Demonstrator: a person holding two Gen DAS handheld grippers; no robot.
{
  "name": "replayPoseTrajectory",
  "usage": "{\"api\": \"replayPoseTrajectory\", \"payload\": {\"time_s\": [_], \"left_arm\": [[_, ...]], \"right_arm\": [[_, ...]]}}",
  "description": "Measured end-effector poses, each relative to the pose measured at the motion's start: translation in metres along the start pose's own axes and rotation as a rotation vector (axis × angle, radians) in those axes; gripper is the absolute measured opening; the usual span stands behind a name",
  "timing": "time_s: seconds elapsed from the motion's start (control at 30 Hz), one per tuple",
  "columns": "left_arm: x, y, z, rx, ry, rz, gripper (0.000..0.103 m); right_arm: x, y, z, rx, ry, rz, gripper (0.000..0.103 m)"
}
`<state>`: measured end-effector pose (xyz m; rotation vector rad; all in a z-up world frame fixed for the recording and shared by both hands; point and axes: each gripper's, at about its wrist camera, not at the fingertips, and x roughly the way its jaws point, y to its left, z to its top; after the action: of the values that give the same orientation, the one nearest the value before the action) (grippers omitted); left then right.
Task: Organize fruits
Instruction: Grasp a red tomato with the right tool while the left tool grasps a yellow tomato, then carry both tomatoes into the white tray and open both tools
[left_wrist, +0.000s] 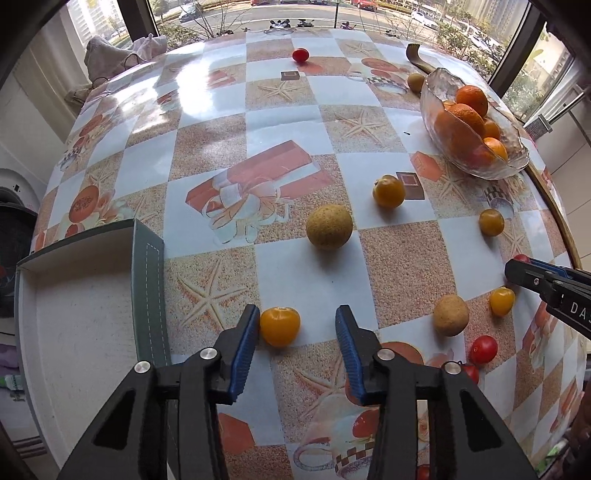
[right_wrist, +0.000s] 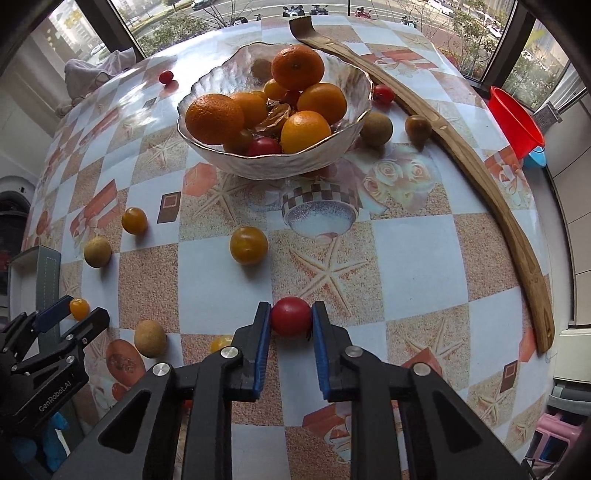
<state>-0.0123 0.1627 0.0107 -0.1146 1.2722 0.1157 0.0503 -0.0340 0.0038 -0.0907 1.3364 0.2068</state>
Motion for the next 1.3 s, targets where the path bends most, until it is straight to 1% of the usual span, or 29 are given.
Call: {"api": "replayPoseTrajectory", "payload": {"time_s": [0.03, 0.1, 0.13, 0.17, 0.2, 0.43, 0.6, 0.73, 0.9, 1.0, 1.1, 1.3], "left_arm": [[-0.001, 0.001, 0.000, 0.002, 0.005, -0.002, 0.032], [-0.004, 0.006, 0.001, -0.005, 0.010, -0.027, 0.022], [-0.007, 0.010, 0.001, -0.010, 0.013, -0.052, 0.020], [-0.010, 0.013, 0.000, -0.025, 0.017, -0.086, 0.020], [-0.013, 0.016, -0.001, -0.038, 0.015, -0.104, 0.020], [-0.041, 0.028, -0.017, -0.073, -0.019, -0.136, 0.020], [-0.070, 0.046, -0.030, -0.114, -0.066, -0.142, 0.020], [-0.084, 0.074, -0.042, -0.157, -0.081, -0.106, 0.020], [-0.098, 0.122, -0.070, -0.219, -0.090, -0.009, 0.021], [-0.095, 0.152, -0.088, -0.272, -0.068, 0.054, 0.021], [-0.089, 0.178, -0.104, -0.321, -0.050, 0.096, 0.021], [-0.073, 0.209, -0.125, -0.376, -0.027, 0.140, 0.021]], "right_arm": [[-0.002, -0.001, -0.001, 0.009, -0.003, 0.014, 0.024], [-0.009, -0.003, -0.003, 0.020, -0.010, 0.039, 0.024], [-0.013, -0.005, -0.006, 0.020, -0.012, 0.054, 0.024], [-0.017, -0.004, -0.008, 0.018, -0.016, 0.067, 0.024], [-0.021, -0.002, -0.010, 0.017, -0.020, 0.083, 0.024], [-0.039, 0.019, -0.021, 0.001, -0.028, 0.165, 0.024], [-0.047, 0.052, -0.026, -0.048, -0.026, 0.205, 0.024], [-0.053, 0.086, -0.028, -0.105, -0.016, 0.248, 0.024], [-0.056, 0.143, -0.029, -0.194, -0.007, 0.311, 0.024], [-0.052, 0.182, -0.030, -0.246, 0.008, 0.351, 0.024], [-0.044, 0.220, -0.031, -0.301, 0.030, 0.376, 0.024], [-0.019, 0.277, -0.031, -0.394, 0.068, 0.352, 0.024]]}}
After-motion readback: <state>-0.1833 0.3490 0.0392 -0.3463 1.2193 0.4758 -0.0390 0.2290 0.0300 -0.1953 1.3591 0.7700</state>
